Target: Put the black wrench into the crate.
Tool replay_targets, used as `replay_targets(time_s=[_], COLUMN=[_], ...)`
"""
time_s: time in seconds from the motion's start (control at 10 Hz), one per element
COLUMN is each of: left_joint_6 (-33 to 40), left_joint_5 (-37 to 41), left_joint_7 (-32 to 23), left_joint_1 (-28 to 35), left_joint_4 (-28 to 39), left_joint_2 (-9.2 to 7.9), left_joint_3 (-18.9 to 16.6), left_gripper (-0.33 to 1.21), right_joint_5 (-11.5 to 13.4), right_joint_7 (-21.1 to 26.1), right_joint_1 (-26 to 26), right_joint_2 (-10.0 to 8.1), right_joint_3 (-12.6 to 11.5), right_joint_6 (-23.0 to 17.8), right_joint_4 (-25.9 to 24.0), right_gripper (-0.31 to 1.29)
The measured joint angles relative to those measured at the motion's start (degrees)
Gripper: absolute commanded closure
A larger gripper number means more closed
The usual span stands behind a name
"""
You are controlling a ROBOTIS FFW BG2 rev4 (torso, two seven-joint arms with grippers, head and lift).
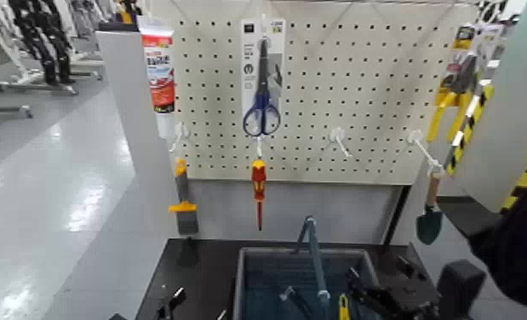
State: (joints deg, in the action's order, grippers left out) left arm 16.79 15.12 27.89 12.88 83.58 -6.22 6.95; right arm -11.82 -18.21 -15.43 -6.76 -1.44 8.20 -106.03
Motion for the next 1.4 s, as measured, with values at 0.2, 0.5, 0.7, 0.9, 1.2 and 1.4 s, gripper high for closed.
replay_targets(time_s=[0.2,0.5,0.7,0.9,1.2,1.4], left_joint_6=[0.1,0.0,0.0,0.0,0.0,0.0], left_joint_5=[0.0,-0.2,-0.2,-0.2,-0.2,-0.3], left_joint_7=[0.2,0.3,0.3,0.3,0.3,0.3], left_joint_1=[0.0,0.1,0.3,0.5,0.8,0.8], left_joint_4=[0.0,0.2,0.2,0.4,0.5,0.5], left_joint_2=[-0.08,-0.11,-0.11,-0.09,0.1,0.16], left_joint_3=[-0.1,-0.2,-0.2,-0.4,-0.6,-0.7], left_gripper=[0.1,0.1,0.1,0.1,0.1,0.1], right_joint_5=[0.2,0.2,0.1,0.4,1.5,1.9], right_joint_7=[9.8,13.7,15.3,17.9,17.9,17.9], right_joint_1=[-6.3,-13.6,-16.6,-19.2,-20.4,-20.2], right_joint_2=[-1.12,-1.67,-1.88,-2.0,-2.19,-2.19], right_joint_3=[2.8,5.1,5.7,5.4,5.0,5.1], right_joint_6=[-8.6,-13.0,-15.9,-18.3,-16.9,-16.4], right_joint_4=[-0.7,-2.5,-3.2,-3.6,-5.0,-5.3], right_gripper=[0.0,0.0,0.0,0.0,0.0,0.01])
